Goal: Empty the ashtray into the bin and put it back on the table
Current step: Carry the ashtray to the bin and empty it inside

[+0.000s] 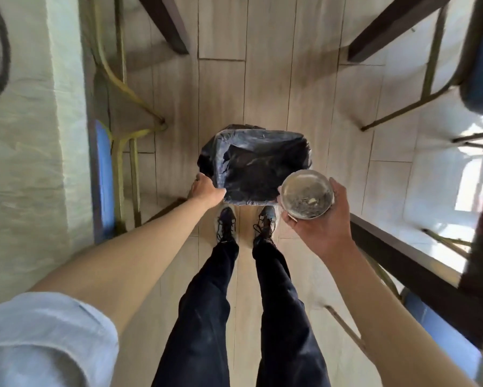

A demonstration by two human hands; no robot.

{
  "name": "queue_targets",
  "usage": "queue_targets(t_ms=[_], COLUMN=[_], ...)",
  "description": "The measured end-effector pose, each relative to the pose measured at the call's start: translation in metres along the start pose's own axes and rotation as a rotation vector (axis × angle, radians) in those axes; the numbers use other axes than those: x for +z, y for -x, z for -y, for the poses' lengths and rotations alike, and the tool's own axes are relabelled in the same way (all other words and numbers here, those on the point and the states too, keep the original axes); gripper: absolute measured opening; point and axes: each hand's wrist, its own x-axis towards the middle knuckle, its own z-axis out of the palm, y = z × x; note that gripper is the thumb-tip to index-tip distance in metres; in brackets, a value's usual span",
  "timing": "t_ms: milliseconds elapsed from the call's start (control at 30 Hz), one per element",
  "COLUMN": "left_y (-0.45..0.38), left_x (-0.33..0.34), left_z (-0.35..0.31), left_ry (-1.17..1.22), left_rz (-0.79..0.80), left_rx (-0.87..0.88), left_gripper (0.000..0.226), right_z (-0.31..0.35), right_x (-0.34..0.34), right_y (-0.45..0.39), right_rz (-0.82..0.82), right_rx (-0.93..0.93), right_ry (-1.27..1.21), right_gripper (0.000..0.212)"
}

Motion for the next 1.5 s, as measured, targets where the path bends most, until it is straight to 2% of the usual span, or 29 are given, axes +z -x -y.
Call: queue_targets(t_ms=[133,267,300,433,567,667,800,933,1033,1100,1167,1233,1300,1400,1500], left_y=[-0.034,-0.061,-0.065,-0.076,-0.078,-0.077,-0.074,-0.072,-0.069,-0.067,-0.065,-0.065,-0.066,-0.067,-0.066], left_x=[0.023,0.046,0.050,0.060,0.065,0.066,0.067,0.063,0.060,0.060,0.059,0.059,0.059,0.058,0.057], left_z=[-0.001,-0.004,-0.004,0.004,0.013,0.017,0.023,0.024,0.023,0.023,0.021,0.021,0.022,0.024,0.023], left_ry=[0.013,0.039,0.055,0.083,0.040,0.057,0.002,0.002,0.015,0.019,0.021,0.019,0.014,0.015,0.022], left_rz=[-0.036,-0.175,-0.217,-0.310,-0.300,-0.261,-0.253,-0.239,-0.216,-0.218,-0.216,-0.214,-0.209,-0.201,-0.201], left_rx=[0.052,0.028,0.017,0.035,0.096,0.107,0.164,0.199,0.182,0.182,0.185,0.177,0.165,0.151,0.153], left_gripper=[0.064,0.046,0.045,0.039,0.030,0.030,0.030,0.033,0.042,0.045,0.045,0.045,0.051,0.056,0.057], right_z=[0.021,0.034,0.035,0.029,0.008,-0.010,-0.012,-0.015,-0.019,-0.020,-0.021,-0.020,-0.020,-0.020,-0.023], right_x=[-0.024,-0.051,-0.055,-0.061,-0.048,-0.040,-0.038,-0.040,-0.037,-0.036,-0.038,-0.040,-0.042,-0.046,-0.051], right_y=[-0.045,-0.083,-0.092,-0.120,-0.137,-0.146,-0.163,-0.174,-0.174,-0.174,-0.176,-0.181,-0.186,-0.195,-0.203], right_rz=[-0.084,-0.163,-0.172,-0.217,-0.165,-0.187,-0.358,-0.427,-0.487,-0.463,-0.456,-0.441,-0.426,-0.489,-0.456], right_rx=[0.009,0.024,0.020,0.006,0.015,0.041,-0.030,-0.043,-0.092,-0.164,-0.210,-0.236,-0.252,-0.244,-0.216], right_ry=[0.076,0.137,0.144,0.248,0.486,0.562,0.401,0.524,0.601,0.715,0.726,0.696,0.779,0.805,0.918], right_gripper=[0.054,0.082,0.083,0.056,0.044,0.033,0.031,0.040,0.034,0.027,0.024,0.030,0.037,0.042,0.045])
